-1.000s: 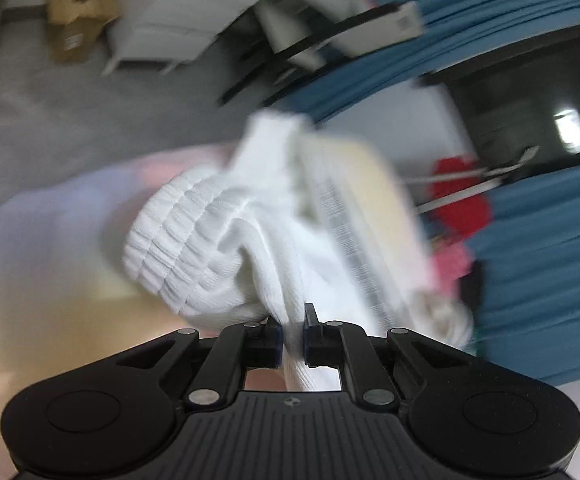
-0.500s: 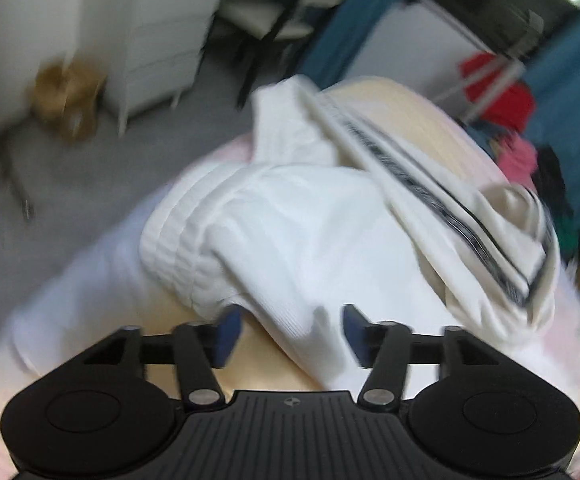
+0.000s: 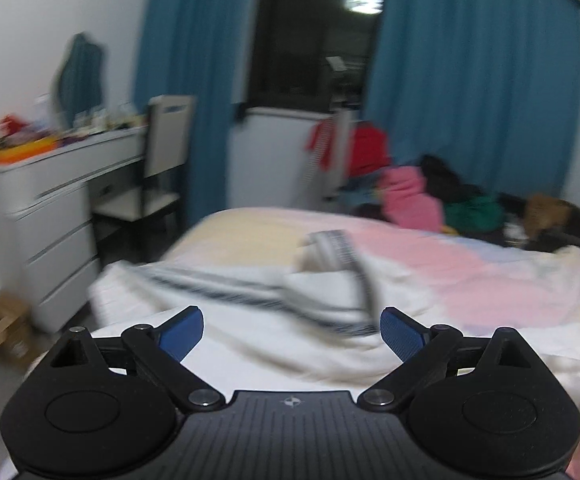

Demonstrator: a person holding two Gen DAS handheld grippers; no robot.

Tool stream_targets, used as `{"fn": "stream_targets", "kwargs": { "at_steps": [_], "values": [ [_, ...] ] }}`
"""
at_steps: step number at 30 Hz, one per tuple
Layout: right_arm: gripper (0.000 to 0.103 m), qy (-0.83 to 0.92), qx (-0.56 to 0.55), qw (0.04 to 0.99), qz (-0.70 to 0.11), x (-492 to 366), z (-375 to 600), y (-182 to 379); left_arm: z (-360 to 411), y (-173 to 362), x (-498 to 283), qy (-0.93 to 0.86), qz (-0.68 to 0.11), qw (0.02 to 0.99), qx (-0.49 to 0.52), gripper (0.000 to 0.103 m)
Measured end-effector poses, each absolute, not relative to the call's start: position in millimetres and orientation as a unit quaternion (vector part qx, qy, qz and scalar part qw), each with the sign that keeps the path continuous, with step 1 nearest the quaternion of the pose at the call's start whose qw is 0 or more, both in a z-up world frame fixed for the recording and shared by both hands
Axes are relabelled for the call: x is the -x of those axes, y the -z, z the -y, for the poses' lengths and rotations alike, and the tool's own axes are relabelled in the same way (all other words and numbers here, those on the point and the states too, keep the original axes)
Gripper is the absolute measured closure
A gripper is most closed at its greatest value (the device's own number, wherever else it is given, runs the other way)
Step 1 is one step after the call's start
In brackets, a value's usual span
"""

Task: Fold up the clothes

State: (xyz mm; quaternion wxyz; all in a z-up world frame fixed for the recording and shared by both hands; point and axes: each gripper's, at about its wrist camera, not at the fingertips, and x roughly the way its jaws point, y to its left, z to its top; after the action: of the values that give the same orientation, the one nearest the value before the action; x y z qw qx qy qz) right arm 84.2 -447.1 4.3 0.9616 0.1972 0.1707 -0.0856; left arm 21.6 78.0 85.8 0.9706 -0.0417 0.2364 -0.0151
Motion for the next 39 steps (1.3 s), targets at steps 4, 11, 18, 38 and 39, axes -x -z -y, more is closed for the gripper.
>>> {"fn": "stream_targets", "kwargs": {
  "at_steps": [4, 11, 18, 38, 39],
  "values": [
    [0.029, 0.030, -0.164, 0.971, -0.172, -84.6, 406.3, -2.8, -38.5, -76.9, -47.8, 0.055, -0.219, 0.974, 0.026, 0.006],
    [0.029, -0.033, -0.140, 0.975, -0.171, -95.6, 378.3, 14.7, -16.2, -20.6, -86.4, 0.071, -0.227, 0.971, 0.011, 0.006],
    [0.037, -0.075, -0.175, 0.955, -0.226, -136.6, 363.2, 50.2, -28.9, 8.7, -96.3, 0.052, -0.219, 0.974, -0.007, 0.006],
    [0.094, -0.021, -0.154, 0.957, -0.247, -292.8, 350.7, -13.6, -59.6, 52.2, -139.9, 0.107, -0.220, 0.967, 0.073, 0.006],
    [0.094, 0.006, -0.139, 0.963, -0.231, -294.2, 360.1, -26.8, -59.3, 51.7, -139.4, 0.109, -0.217, 0.967, 0.072, 0.006]
  ]
}}
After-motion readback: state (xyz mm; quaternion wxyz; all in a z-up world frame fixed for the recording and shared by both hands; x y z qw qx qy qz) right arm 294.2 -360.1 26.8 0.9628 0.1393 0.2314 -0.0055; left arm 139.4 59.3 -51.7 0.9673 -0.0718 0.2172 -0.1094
